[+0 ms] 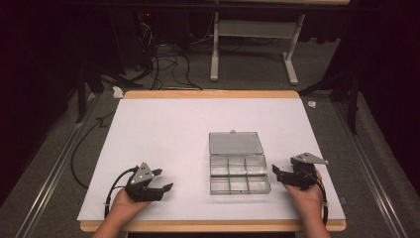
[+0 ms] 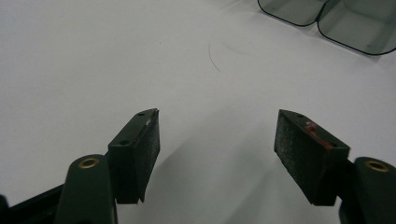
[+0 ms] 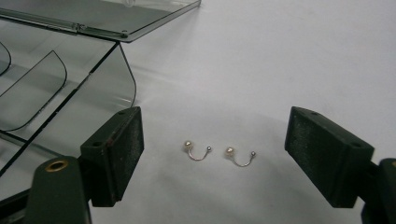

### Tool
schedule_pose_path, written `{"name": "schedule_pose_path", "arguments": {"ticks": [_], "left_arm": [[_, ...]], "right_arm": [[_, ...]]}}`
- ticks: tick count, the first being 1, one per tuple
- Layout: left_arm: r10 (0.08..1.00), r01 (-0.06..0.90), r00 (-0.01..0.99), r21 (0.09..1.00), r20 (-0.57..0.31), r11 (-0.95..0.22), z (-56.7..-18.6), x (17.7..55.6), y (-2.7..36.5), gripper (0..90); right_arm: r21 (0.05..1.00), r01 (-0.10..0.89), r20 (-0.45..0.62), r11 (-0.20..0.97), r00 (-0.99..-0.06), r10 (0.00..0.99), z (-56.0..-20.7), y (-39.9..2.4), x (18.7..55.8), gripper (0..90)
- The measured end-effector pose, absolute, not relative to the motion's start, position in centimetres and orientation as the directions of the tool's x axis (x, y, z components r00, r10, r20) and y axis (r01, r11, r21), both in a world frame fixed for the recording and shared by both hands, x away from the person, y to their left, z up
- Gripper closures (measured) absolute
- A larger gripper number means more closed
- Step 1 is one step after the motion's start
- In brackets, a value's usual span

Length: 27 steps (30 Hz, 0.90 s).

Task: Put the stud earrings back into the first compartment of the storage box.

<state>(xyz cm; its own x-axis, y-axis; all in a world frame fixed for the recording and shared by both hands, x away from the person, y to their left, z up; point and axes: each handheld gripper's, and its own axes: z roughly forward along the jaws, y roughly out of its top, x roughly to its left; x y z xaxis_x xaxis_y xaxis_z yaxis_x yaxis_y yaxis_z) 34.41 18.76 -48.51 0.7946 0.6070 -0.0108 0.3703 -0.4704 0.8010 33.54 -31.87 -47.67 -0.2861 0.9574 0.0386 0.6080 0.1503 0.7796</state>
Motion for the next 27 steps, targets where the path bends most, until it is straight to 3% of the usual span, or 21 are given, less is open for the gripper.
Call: {"name": "schedule_pose_path", "arguments": {"ticks": [10, 20, 27], "left_arm": [[0.596, 0.372, 0.803, 0.800, -0.022, -0.472, -48.5, 34.5, 18.8, 31.9], [0.596, 0.371, 0.803, 0.799, -0.020, -0.474, -48.5, 34.5, 18.8, 31.9], [0.594, 0.370, 0.805, 0.796, -0.017, -0.479, -48.5, 34.5, 18.7, 31.9]], "right_arm": [[0.808, 0.581, 0.082, 0.094, -0.268, 0.960, -46.6, -33.2, 32.9, 22.0], [0.799, 0.590, 0.048, 0.116, -0.256, 0.966, -46.7, -34.6, 32.0, 29.9], [0.778, 0.614, 0.048, 0.130, -0.265, 0.963, -46.9, -34.7, 31.5, 30.3]]}}
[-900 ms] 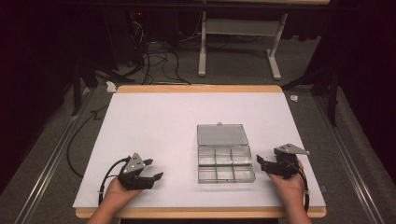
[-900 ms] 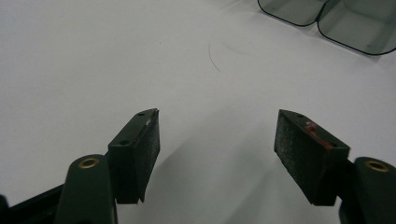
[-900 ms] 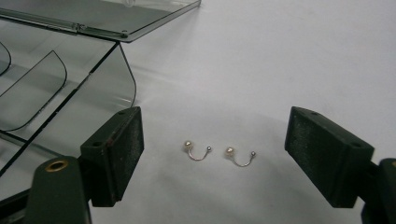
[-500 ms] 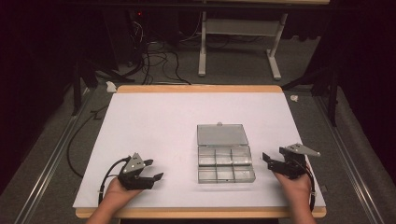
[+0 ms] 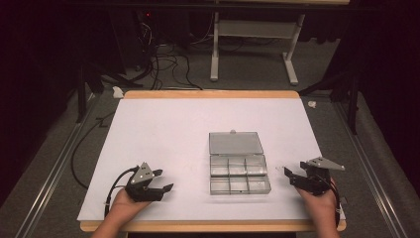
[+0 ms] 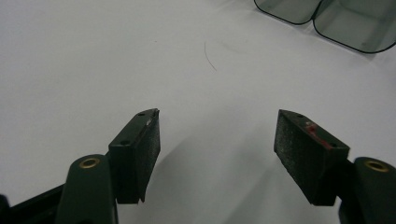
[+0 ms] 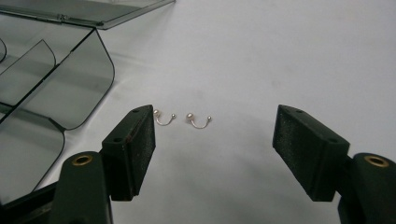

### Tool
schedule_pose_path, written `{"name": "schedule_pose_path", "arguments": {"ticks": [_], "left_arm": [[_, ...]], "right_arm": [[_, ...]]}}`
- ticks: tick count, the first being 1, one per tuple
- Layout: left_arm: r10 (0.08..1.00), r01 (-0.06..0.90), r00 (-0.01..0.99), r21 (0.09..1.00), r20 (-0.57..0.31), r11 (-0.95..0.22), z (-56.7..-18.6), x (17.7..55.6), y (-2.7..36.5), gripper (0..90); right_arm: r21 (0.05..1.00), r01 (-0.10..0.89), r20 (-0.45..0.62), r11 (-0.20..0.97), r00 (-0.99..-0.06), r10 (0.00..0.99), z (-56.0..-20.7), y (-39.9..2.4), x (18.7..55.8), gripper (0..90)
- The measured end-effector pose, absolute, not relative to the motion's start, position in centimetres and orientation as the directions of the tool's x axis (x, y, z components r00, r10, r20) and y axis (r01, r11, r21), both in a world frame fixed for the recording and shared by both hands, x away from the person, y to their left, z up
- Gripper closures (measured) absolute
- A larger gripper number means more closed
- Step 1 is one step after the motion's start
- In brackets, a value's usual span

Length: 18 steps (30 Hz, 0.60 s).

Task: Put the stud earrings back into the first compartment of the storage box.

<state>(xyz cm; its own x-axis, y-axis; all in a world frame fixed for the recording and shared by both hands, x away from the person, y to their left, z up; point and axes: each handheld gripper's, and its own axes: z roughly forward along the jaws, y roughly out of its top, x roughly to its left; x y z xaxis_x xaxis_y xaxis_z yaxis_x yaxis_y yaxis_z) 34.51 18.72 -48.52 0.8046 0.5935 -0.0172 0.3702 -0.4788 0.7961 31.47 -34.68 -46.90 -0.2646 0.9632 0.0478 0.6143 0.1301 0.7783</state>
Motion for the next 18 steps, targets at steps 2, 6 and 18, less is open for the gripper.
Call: {"name": "schedule_pose_path", "arguments": {"ticks": [2, 6, 18], "left_arm": [[0.592, 0.369, 0.806, 0.796, -0.017, -0.480, -48.52, 34.51, 18.72, 31.9], [0.590, 0.369, 0.807, 0.796, -0.018, -0.480, -48.52, 34.52, 18.72, 31.9], [0.588, 0.370, 0.808, 0.795, -0.020, -0.481, -48.51, 34.54, 18.73, 31.9]], "right_arm": [[0.772, 0.620, 0.044, 0.137, -0.268, 0.962, -46.90, -34.64, 31.36, 30.2], [0.761, 0.631, 0.029, 0.151, -0.266, 0.964, -46.89, -34.45, 31.26, 30.0], [0.729, 0.659, 0.016, 0.185, -0.287, 0.958, -46.43, -34.19, 31.06, 28.4]]}}
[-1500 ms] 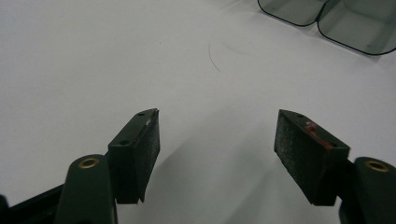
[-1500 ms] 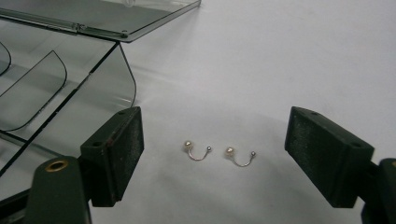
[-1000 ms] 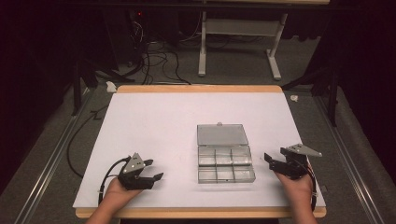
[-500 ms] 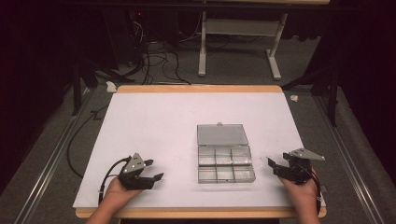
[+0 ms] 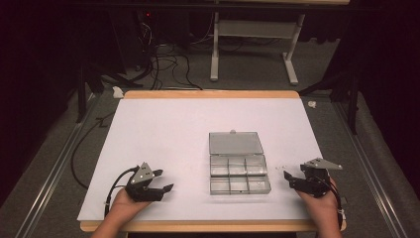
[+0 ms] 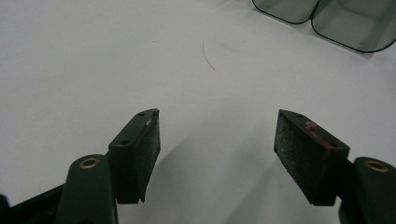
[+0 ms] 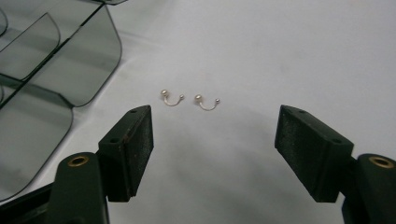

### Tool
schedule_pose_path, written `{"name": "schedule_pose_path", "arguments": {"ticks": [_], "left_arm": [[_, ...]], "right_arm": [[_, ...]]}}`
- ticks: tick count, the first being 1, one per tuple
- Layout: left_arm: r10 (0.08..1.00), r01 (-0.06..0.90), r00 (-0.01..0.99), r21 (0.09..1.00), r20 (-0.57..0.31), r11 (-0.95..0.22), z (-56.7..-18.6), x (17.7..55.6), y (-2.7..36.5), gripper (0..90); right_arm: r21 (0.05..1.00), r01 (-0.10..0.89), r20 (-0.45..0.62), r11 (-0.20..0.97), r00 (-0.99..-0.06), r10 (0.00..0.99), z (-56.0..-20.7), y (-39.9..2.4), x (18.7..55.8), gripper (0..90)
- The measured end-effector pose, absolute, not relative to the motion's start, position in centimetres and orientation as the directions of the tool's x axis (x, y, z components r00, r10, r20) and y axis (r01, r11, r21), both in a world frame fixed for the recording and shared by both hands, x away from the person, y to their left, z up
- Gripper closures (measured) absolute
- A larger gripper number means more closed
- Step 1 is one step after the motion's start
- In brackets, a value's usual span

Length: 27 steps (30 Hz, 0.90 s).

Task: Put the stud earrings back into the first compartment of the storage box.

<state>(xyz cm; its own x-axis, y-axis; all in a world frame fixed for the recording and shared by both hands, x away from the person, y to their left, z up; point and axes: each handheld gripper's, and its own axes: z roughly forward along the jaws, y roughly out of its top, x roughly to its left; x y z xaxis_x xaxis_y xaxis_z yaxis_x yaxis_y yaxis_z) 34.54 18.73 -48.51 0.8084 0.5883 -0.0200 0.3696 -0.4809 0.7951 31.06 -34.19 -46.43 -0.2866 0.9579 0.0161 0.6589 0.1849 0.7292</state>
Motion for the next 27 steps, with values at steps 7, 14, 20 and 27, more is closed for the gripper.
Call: {"name": "schedule_pose_path", "arguments": {"ticks": [7, 14, 20, 27], "left_arm": [[0.588, 0.368, 0.809, 0.795, -0.018, -0.482, -48.5, 34.5, 18.7, 31.9], [0.589, 0.369, 0.808, 0.795, -0.018, -0.482, -48.5, 34.5, 18.7, 31.9], [0.588, 0.370, 0.809, 0.793, -0.018, -0.484, -48.5, 34.5, 18.7, 31.9], [0.583, 0.368, 0.812, 0.792, -0.019, -0.487, -48.5, 34.5, 18.7, 31.8]], "right_arm": [[0.700, 0.682, 0.021, 0.214, -0.319, 0.948, -45.6, -33.1, 30.9, 28.2], [0.682, 0.691, 0.010, 0.240, -0.336, 0.942, -45.3, -32.6, 30.8, 28.1], [0.676, 0.700, 0.011, 0.231, -0.323, 0.946, -45.2, -32.6, 30.9, 25.5], [0.653, 0.724, 0.022, 0.224, -0.313, 0.949, -45.0, -32.3, 32.1, 28.9]]}}
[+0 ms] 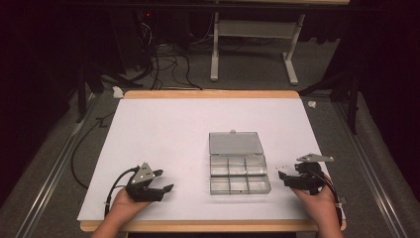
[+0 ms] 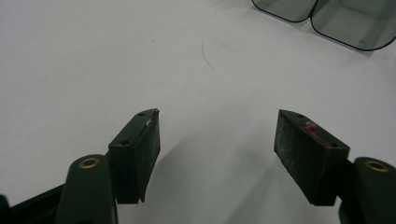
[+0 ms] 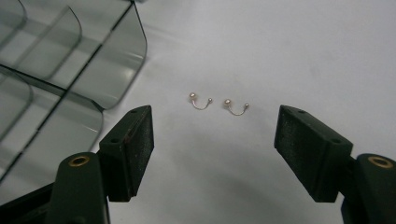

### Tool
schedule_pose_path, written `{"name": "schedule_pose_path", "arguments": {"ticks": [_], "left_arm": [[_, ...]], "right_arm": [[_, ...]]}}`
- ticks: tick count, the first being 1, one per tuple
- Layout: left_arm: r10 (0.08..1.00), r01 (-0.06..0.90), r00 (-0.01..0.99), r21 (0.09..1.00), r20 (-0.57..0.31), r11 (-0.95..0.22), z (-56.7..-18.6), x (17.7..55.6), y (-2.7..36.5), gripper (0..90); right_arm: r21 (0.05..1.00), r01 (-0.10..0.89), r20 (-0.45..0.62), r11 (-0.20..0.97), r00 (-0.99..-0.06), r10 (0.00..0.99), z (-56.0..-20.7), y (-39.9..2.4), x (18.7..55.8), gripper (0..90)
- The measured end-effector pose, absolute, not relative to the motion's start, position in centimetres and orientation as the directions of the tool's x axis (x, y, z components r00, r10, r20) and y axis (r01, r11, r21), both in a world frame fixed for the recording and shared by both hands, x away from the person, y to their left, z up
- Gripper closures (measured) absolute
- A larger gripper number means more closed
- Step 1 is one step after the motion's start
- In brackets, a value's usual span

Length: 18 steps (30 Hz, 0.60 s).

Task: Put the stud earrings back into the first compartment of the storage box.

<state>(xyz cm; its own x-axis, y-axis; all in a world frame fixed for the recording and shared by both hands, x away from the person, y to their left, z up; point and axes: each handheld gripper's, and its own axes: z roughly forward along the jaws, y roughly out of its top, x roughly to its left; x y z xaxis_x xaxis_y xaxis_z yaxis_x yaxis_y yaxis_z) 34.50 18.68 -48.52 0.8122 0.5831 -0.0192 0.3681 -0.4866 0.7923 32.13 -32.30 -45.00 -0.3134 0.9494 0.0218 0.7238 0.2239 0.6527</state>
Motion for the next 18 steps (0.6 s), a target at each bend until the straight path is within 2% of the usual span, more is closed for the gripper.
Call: {"name": "schedule_pose_path", "arguments": {"ticks": [2, 12, 18], "left_arm": [[0.582, 0.365, 0.813, 0.793, -0.017, -0.487, -48.5, 34.5, 18.7, 31.9], [0.580, 0.361, 0.815, 0.794, -0.013, -0.489, -48.5, 34.4, 18.7, 31.9], [0.578, 0.358, 0.816, 0.796, -0.011, -0.489, -48.5, 34.4, 18.7, 31.9]], "right_arm": [[0.611, 0.746, -0.017, 0.265, -0.323, 0.946, -45.0, -31.9, 32.8, 30.8], [0.528, 0.786, -0.032, 0.321, -0.360, 0.933, -44.1, -31.7, 34.0, 33.7], [0.472, 0.810, -0.006, 0.348, -0.392, 0.920, -43.2, -31.5, 34.8, 37.3]]}}
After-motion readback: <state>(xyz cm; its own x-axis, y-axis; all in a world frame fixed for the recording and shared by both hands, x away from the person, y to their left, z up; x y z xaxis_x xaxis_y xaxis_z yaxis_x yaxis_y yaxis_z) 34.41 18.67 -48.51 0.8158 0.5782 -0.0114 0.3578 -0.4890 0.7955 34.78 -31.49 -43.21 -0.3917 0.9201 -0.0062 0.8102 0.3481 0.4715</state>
